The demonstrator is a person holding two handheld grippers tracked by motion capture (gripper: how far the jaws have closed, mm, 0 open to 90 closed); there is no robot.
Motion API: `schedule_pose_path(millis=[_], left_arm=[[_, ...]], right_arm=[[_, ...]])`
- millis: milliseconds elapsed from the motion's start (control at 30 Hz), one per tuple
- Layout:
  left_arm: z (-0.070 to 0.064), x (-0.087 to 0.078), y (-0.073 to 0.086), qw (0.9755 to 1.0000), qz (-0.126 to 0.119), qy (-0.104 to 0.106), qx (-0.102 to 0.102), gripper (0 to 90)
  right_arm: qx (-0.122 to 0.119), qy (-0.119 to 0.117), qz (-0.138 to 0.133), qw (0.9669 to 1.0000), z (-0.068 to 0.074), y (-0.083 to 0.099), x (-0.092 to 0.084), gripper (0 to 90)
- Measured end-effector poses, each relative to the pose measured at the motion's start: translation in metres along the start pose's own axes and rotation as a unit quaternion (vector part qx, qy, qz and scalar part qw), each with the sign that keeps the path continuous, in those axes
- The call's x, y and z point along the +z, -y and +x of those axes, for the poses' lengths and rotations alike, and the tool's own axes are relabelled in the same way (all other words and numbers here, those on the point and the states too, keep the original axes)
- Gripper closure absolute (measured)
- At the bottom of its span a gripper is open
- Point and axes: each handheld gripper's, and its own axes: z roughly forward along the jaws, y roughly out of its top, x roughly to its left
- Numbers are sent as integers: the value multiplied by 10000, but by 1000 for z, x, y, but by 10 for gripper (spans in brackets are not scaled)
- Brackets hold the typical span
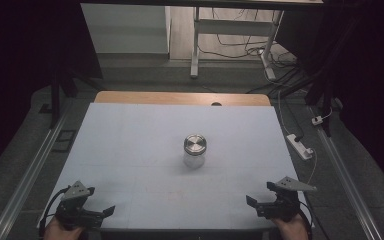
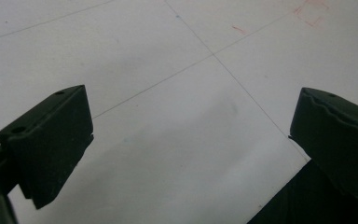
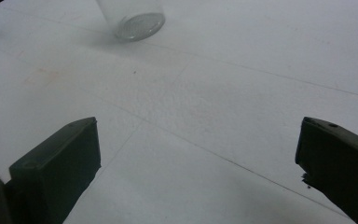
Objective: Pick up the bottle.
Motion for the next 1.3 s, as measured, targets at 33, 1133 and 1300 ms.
schedule_pose_path(millis=[33,1133,1300], left_arm=[[0,0,0,10000,0,0,0,3],[0,2,-1,10000,66,0,-29,14],[0,1,-1,10000,26,73,-49,12]], right_arm=[[-11,-28,11,10000,0,0,0,0],[-510,90,64,9986,14,-6,3,0],[-516,-32,-22,9987,16,-9,4,0]])
